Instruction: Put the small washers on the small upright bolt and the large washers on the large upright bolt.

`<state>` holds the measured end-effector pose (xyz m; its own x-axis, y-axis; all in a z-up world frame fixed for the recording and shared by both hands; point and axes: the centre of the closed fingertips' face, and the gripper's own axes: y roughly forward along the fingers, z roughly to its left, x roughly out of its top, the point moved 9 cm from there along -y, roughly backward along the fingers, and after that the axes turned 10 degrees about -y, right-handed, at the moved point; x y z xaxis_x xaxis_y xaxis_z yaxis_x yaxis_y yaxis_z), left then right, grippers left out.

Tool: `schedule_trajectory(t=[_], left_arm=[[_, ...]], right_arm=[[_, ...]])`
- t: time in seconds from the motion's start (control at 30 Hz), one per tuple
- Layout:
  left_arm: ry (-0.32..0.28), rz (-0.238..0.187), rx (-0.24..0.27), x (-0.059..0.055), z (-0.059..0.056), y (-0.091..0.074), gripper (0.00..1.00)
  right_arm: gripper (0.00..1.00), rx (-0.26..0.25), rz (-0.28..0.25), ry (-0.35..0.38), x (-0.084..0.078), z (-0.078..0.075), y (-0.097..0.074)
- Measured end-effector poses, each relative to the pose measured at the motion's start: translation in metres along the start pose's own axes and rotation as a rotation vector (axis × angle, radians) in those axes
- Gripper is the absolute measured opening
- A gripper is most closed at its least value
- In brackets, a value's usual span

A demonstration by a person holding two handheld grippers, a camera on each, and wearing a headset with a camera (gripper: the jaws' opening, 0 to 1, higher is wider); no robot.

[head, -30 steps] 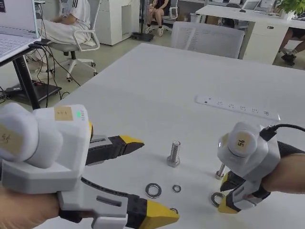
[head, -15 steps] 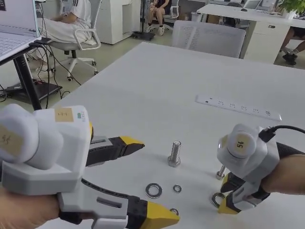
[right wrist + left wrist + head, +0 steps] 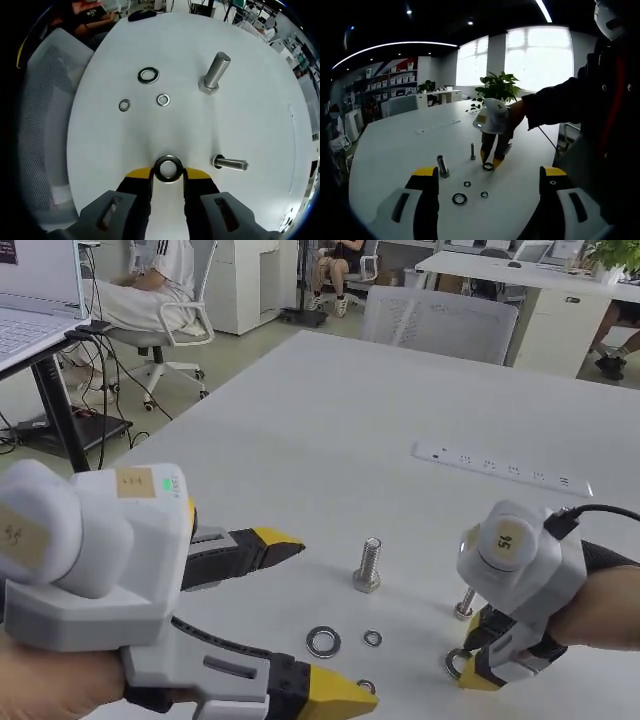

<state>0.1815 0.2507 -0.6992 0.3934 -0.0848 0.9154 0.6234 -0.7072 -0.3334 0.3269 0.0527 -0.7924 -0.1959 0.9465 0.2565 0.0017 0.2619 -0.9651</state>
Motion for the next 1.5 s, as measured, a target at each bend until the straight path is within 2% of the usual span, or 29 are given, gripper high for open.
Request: schedule_trajectory(t=[0.8,1.5], left_arm=[[-0.002,0.004,-0.003,-0.001,0.001,0.003,0.82],[0.001,0.012,-0.012,-0.002,0.001,0.005,0.82]], right_arm=[[0.24,-0.003,0.032,-0.012,-0.001,-0.001,-0.003],[0.24,-0.014,0.037,-0.041,0.004,0.004,-0.022]])
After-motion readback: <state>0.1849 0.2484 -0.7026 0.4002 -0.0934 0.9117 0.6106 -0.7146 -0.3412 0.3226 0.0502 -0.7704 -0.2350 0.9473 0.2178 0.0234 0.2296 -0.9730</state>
